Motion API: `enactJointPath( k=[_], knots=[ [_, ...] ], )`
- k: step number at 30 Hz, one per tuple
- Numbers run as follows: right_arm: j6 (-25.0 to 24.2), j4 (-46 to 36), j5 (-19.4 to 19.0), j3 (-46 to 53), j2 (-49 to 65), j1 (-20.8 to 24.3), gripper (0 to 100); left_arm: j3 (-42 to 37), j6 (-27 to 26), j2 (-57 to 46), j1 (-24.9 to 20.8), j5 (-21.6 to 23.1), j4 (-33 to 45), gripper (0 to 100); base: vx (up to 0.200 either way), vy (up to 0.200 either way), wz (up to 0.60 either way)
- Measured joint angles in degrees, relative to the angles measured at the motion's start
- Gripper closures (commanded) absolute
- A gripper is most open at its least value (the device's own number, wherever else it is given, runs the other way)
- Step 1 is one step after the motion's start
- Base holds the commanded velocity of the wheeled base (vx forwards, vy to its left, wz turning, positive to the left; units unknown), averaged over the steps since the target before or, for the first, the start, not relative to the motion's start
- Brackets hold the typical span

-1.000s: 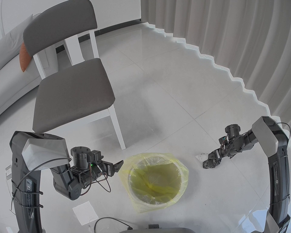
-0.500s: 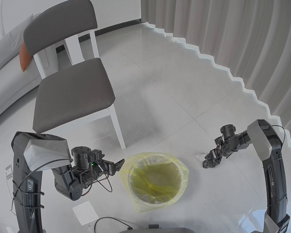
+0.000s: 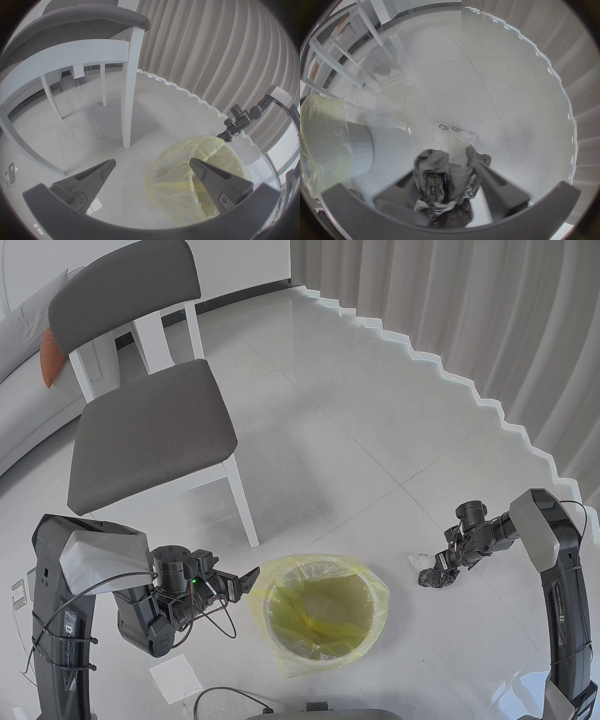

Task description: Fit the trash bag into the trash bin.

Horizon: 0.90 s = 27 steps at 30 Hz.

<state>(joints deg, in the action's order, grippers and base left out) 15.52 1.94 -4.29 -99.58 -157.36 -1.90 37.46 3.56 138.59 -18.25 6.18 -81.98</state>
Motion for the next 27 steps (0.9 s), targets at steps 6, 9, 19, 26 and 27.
enactJointPath(
  k=[6,9,19,26,27],
  knots=[
    [0.07,0.79,-0.06,4.94,3.69,0.12,100,-1.06,0.24,1.40,0.04,-1.10,-3.39,0,0.000,0.000,0.00],
    [0.10,2.22,-0.11,8.87,6.95,0.37,100,-1.83,0.87,1.68,0.04,-1.72,-4.73,0,0.000,0.000,0.00],
    [0.55,9.67,-0.68,26.66,24.53,3.85,100,-3.69,1.83,1.51,-0.43,-3.40,-7.00,0,0.000,0.000,0.00],
    [0.65,13.03,-0.79,37.71,39.94,13.17,100,-4.74,2.05,0.35,-0.99,-4.24,-7.00,0,0.000,0.000,0.00],
    [0.55,13.71,-0.72,39.97,43.41,16.66,100,-5.08,2.10,-0.04,-1.21,-4.55,-7.00,0,0.000,0.000,0.00]
  ],
)
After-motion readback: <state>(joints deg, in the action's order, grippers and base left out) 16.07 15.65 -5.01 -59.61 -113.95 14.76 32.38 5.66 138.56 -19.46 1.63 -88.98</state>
